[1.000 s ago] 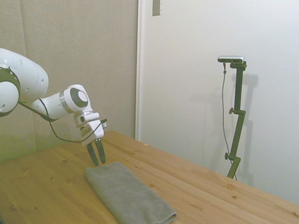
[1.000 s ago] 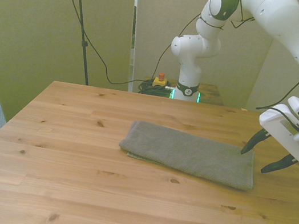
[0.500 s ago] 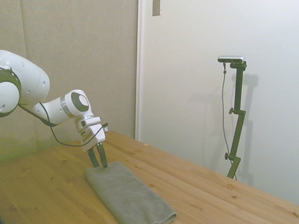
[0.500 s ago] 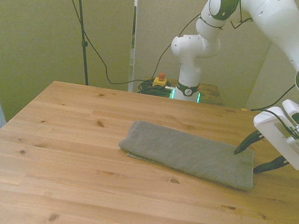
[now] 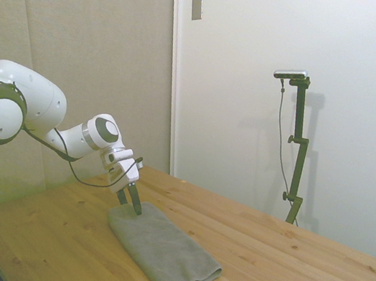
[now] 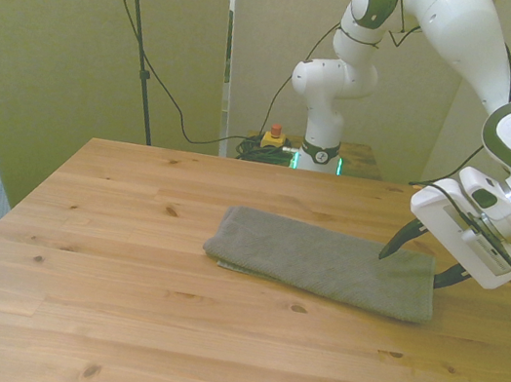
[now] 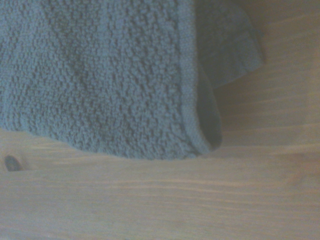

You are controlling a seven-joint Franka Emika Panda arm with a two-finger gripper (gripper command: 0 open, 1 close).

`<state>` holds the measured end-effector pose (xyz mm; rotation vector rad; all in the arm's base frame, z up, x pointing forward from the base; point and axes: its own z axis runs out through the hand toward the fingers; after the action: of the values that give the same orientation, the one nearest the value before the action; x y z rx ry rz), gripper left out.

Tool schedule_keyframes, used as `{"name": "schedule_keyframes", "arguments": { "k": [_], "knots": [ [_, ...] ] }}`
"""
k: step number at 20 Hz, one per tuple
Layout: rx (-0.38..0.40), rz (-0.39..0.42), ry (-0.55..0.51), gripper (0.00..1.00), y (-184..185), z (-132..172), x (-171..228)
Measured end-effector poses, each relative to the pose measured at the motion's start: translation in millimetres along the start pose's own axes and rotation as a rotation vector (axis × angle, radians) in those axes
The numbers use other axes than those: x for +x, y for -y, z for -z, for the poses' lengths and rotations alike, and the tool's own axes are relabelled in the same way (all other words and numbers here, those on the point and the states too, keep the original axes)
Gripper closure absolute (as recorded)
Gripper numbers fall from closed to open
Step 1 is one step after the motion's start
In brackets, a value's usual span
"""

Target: Fold the towel

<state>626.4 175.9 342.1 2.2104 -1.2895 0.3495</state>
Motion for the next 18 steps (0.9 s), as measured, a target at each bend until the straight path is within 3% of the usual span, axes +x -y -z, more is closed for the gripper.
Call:
{"name": "schedule_keyframes", "arguments": {
  "k": [18],
  "knots": [
    [0.011,-0.005,0.009,1.00,0.2,-12.3,5.7]
  ]
}}
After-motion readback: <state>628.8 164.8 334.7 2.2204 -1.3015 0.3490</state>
